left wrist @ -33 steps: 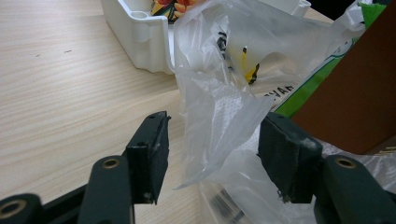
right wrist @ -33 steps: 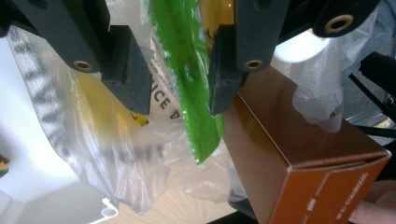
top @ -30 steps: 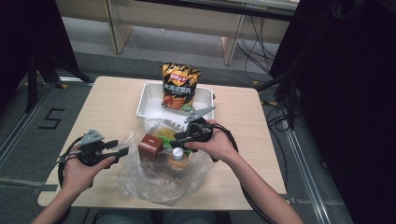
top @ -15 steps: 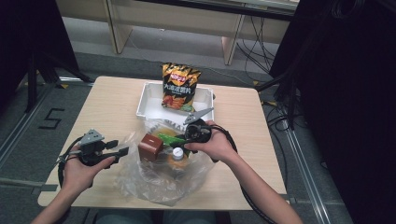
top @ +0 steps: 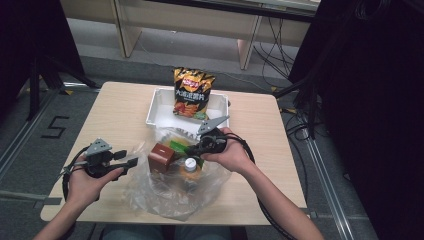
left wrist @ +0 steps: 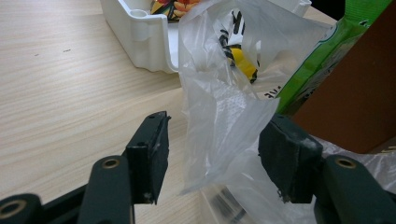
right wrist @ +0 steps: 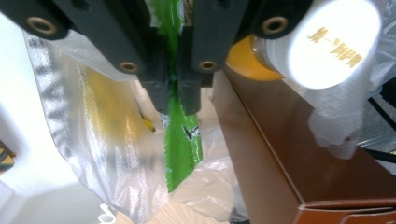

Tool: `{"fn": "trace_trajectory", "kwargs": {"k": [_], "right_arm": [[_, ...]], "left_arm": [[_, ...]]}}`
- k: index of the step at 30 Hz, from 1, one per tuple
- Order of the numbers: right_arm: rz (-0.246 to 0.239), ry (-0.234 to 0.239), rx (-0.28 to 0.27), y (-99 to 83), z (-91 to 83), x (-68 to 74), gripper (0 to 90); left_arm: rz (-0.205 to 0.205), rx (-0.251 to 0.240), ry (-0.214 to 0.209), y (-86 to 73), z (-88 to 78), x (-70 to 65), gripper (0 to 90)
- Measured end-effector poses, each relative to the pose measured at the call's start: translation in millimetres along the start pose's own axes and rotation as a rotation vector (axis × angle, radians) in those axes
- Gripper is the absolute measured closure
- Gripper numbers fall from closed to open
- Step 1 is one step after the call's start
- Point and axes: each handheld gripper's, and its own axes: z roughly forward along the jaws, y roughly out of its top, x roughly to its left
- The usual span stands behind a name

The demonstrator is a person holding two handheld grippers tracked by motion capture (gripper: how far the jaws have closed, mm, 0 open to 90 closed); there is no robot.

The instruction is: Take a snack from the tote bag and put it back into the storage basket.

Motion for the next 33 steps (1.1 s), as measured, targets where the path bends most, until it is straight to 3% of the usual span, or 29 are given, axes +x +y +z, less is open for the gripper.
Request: {"fn": "trace_trajectory", "kwargs": {"k": [6, 18, 20, 33], "right_arm": [[-0.020, -0.013, -0.014, 1.7, -2.5, 1.1, 89.7], [0.006, -0.018, -0.128, 18.4, -27.1, 4.0, 89.9], [0.007, -0.023, -0.158, 21.1, -28.8, 4.1, 89.9], [0.008, -0.014, -0.218, 38.8, -33.2, 6.3, 89.8]], "left_arm": [[0.000, -0.001, 0.000, 0.0, 0.1, -0.1, 42.8], [0.009, -0.002, -0.001, 0.3, 0.1, -0.2, 42.8], [0.004, 0.000, -0.002, -0.2, 0.4, -0.4, 42.8], [-0.003, 0.000, -0.003, -0.7, 1.5, -1.4, 42.8]]}}
